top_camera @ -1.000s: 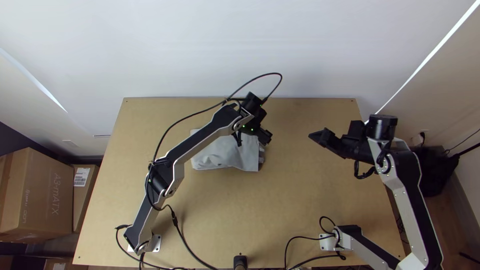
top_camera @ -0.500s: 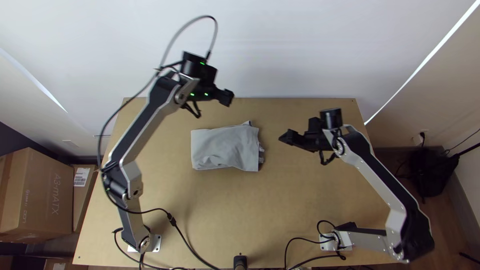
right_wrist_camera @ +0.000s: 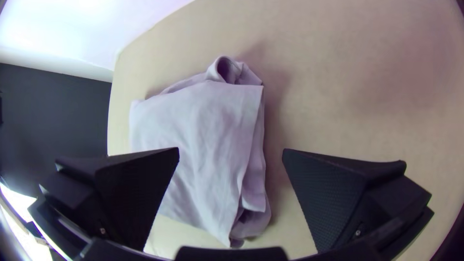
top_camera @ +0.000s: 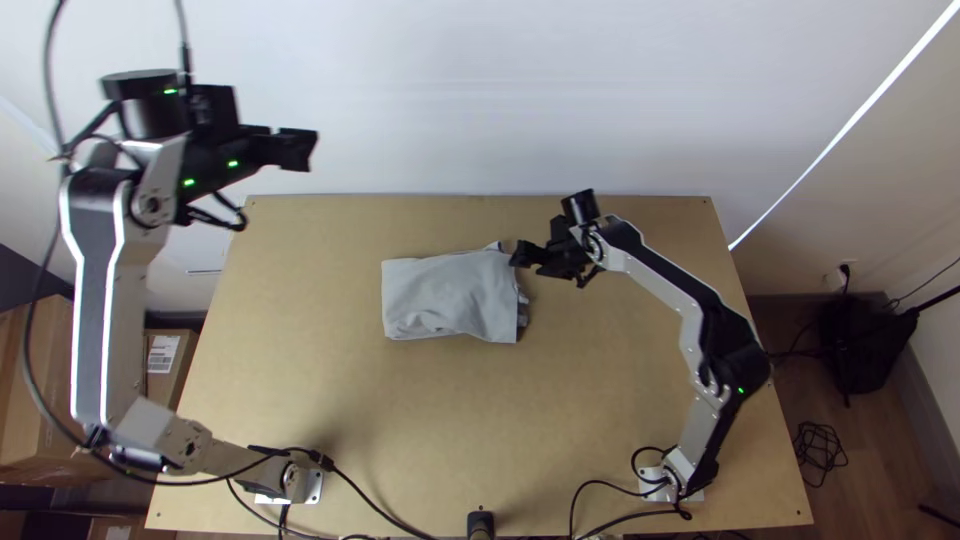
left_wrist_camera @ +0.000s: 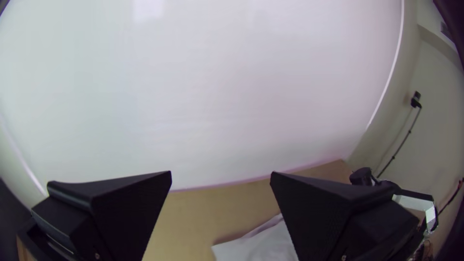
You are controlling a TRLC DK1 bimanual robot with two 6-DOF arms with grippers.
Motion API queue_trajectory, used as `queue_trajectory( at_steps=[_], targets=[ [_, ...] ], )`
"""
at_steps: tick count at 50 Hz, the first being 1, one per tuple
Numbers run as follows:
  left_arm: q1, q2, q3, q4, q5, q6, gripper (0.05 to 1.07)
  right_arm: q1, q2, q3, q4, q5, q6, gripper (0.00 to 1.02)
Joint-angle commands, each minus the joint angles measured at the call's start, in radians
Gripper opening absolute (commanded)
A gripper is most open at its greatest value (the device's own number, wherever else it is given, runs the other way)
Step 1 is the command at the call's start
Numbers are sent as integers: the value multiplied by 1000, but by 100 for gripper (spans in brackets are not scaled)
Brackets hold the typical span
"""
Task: Fold the t-shirt
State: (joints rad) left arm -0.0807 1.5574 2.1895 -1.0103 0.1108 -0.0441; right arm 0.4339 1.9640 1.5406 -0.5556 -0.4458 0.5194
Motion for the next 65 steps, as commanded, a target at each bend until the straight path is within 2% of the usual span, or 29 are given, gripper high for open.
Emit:
queue_trajectory(
  at_steps=[1, 17, 21, 24, 27, 29, 33, 41, 48, 65],
  targets=[
    [76, -91, -36, -42, -5, 15, 103, 28, 115, 93, 10, -14, 2, 98],
    [291, -224, -56, -134, 0, 61, 103, 91, 329, 312, -7, -31, 11, 98],
    [320, -241, -68, -137, 0, 62, 103, 98, 369, 363, -44, -57, 10, 93],
    [337, -252, -73, -137, 0, 61, 103, 100, 386, 398, -84, -71, 5, 79],
    [343, -261, -86, -137, 0, 61, 103, 98, 389, 409, -89, -70, -2, 54],
    [345, -267, -97, -137, 0, 61, 103, 97, 397, 418, -92, -70, -2, 43],
    [346, -281, -120, -134, 0, 61, 103, 78, 400, 412, -92, -70, -27, 2],
    [346, -295, -154, -123, 1, 52, 103, 3, 394, 383, -101, -68, -33, 2],
    [346, -298, -175, -116, 1, 49, 103, -103, 354, 334, -89, -51, -27, 2],
    [335, -321, -241, -67, 12, 41, 103, -469, 260, 245, -66, -34, -33, 2]
  ],
)
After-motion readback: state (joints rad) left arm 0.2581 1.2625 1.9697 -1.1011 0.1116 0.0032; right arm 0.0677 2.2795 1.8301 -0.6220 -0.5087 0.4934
